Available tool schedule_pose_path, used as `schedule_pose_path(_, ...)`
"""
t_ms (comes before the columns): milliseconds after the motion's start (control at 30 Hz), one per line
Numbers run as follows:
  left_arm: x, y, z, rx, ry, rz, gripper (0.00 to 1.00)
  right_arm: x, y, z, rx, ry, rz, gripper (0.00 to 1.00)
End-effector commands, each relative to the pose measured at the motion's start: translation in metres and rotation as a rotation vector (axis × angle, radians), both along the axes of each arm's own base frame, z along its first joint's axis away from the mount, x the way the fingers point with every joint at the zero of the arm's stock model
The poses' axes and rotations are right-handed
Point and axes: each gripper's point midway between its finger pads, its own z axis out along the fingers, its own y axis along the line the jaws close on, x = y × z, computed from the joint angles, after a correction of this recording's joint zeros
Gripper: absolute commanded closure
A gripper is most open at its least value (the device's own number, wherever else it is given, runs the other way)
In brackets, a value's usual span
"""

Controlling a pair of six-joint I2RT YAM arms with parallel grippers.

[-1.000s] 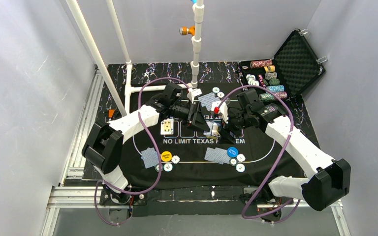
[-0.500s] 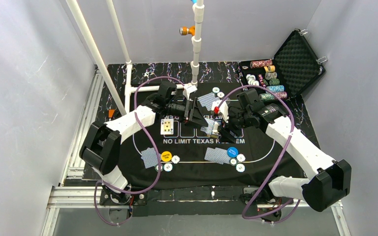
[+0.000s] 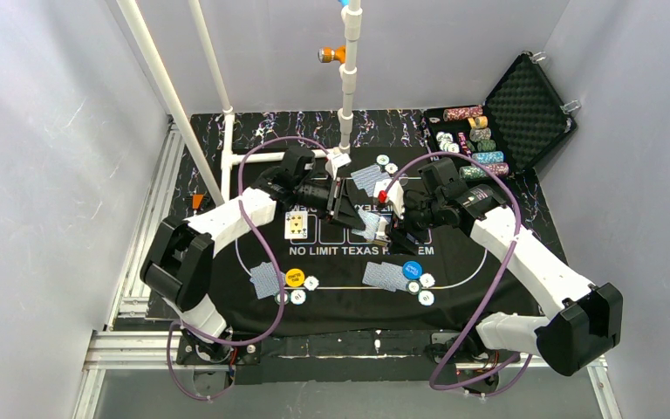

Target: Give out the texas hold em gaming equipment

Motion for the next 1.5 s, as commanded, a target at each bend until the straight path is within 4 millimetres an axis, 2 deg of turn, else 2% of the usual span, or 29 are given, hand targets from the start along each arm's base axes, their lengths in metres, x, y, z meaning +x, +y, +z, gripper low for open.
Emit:
schedule_pose_path(0,0.0,0.016,0.02,-0.021,-0.068,0.014,0.86,0.001,0.004,0.014,0.042,-0.054,0.013,0.99)
schedule_pose_path(100,0.004,0.022,0.03,-0.04,-0.092,0.03,0.95,0.002,0.004,0.013,0.039,-0.051,0.01,0.99)
schedule_pose_path(233,0.008,0.032,0.041,-0.048,-0.142,0.041,0.99,0.001,0.003,0.011,0.033,-0.047,0.009,0.99)
schedule_pose_path(400,0.03,0.059,0.051,0.021,-0.274,0.091,1.0,0.001,0.001,0.007,0.022,-0.045,-0.004,0.99)
schedule_pose_path(467,0.034,0.072,0.044,0.11,-0.392,0.059,1.0,0.0,0.0,0.006,0.022,-0.043,-0.007,0.99)
schedule_pose_path(600,0.053,0.105,0.014,0.337,-0.712,-0.022,1.0,-0.002,-0.004,0.007,0.035,-0.037,-0.02,0.99)
schedule_pose_path(733,0.065,0.125,-0.012,0.507,-0.949,-0.169,1.0,0.005,-0.01,0.009,0.072,-0.006,-0.076,0.99)
schedule_pose_path(867,0.08,0.124,-0.041,0.68,-1.212,-0.312,1.0,0.017,-0.02,0.007,0.068,0.001,-0.15,0.99)
schedule_pose_path(1000,0.091,0.114,-0.066,0.779,-1.389,-0.417,1.0,0.027,-0.032,0.005,0.052,0.001,-0.219,0.99)
schedule_pose_path(1167,0.109,0.092,-0.074,0.831,-1.538,-0.426,1.0,0.037,-0.048,0.002,0.036,0.016,-0.304,0.99)
schedule_pose_path(1233,0.117,0.089,-0.079,0.882,-1.596,-0.436,1.0,0.04,-0.053,0.001,0.031,0.028,-0.335,0.99)
schedule_pose_path(1300,0.119,0.084,-0.085,0.897,-1.653,-0.454,1.0,0.045,-0.057,0.0,0.026,0.034,-0.362,0.99)
schedule_pose_path(1467,0.12,0.082,-0.112,0.952,-1.664,-0.537,1.0,0.052,-0.063,-0.002,0.024,0.062,-0.411,0.99)
